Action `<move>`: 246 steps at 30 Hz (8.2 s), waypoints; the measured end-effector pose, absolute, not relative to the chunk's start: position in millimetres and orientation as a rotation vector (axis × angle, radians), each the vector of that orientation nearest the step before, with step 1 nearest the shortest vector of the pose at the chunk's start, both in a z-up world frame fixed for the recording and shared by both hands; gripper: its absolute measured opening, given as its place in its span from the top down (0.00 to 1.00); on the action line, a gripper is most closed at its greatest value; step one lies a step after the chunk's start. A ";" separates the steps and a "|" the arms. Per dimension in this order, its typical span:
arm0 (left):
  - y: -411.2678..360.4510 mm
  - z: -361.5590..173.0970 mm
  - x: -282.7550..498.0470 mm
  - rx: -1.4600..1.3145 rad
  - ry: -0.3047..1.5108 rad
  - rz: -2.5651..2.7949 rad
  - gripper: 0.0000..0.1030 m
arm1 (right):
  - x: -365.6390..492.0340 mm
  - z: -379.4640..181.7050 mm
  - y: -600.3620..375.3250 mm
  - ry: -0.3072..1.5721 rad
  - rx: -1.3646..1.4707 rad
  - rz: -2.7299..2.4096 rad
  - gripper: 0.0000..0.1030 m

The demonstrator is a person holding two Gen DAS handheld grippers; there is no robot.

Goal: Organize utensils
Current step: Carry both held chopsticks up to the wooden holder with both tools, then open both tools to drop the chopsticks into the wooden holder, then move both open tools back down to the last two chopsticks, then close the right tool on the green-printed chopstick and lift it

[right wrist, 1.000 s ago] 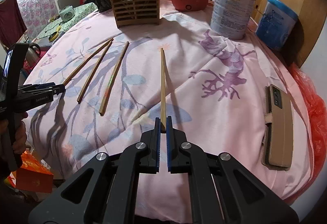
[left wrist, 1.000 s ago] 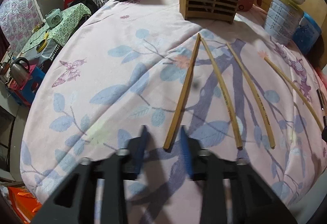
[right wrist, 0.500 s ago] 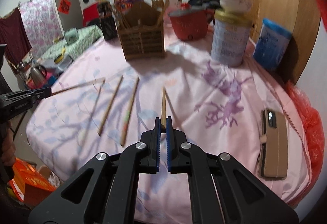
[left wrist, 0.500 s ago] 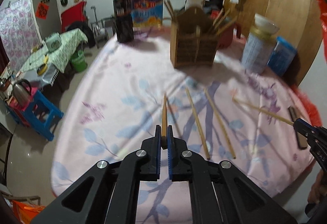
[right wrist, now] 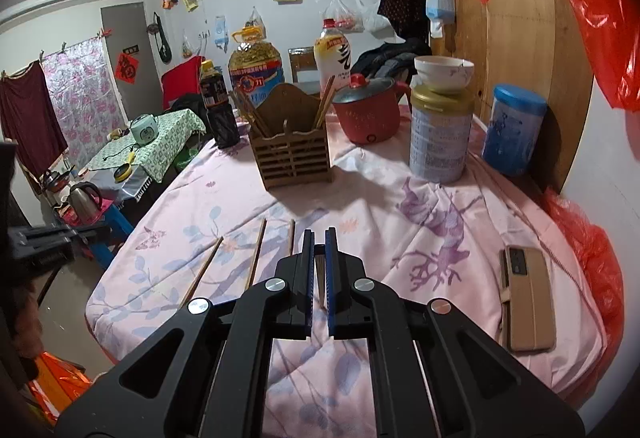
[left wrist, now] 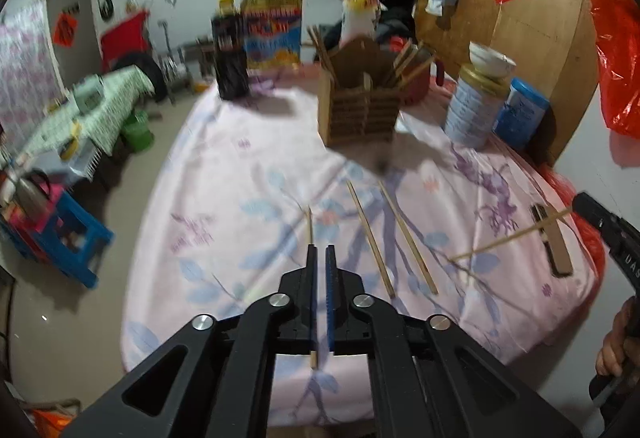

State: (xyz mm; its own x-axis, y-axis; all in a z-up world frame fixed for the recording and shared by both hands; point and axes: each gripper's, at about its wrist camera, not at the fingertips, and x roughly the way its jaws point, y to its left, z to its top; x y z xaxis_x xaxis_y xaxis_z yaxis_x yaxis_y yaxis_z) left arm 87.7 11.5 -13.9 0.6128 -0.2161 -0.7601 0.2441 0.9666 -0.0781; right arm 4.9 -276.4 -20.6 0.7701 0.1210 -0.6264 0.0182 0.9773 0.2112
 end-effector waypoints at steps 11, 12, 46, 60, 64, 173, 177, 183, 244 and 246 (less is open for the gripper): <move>10.8 -144.8 84.8 0.037 1.115 -0.138 0.56 | 40.9 -16.0 -289.0 0.719 0.148 0.156 0.94; 11.1 -150.7 85.5 0.033 1.125 -0.132 0.61 | 42.0 -16.1 -289.6 0.720 0.145 0.158 0.94; -59.3 67.3 179.9 0.029 0.790 -0.204 0.95 | 111.3 6.3 -342.1 0.600 0.284 0.248 0.94; -67.3 104.4 250.0 0.068 0.720 -0.356 0.95 | 169.7 -123.6 -396.3 1.021 0.591 0.002 0.77; -61.6 94.1 257.5 0.069 0.759 -0.347 0.95 | 201.3 -159.6 -402.4 1.115 0.615 -0.019 0.77; -79.6 114.6 136.3 0.112 0.658 0.126 0.06 | 164.5 -7.7 -327.2 0.715 0.500 0.359 0.58; -71.4 115.8 112.5 0.107 0.635 0.101 0.06 | 127.3 -3.3 -319.8 0.707 0.448 0.293 0.55; -45.2 117.7 69.1 0.118 0.610 0.101 0.06 | 82.0 -2.4 -292.6 0.732 0.456 0.245 0.47; 55.7 -48.7 36.7 0.083 1.060 0.273 0.06 | 56.5 -184.1 -209.5 1.005 0.118 0.257 0.94; 49.0 -52.6 41.4 0.083 1.064 0.245 0.06 | 55.5 -184.4 -216.7 1.011 0.123 0.243 0.94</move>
State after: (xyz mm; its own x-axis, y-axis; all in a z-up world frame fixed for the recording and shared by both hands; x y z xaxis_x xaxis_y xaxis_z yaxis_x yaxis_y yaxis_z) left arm 41.4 49.0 -52.6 0.4611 0.2390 -0.8545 -0.1589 0.9697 0.1855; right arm 55.5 -216.7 -184.4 0.5073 0.2572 -0.8225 -0.1440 0.9663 0.2134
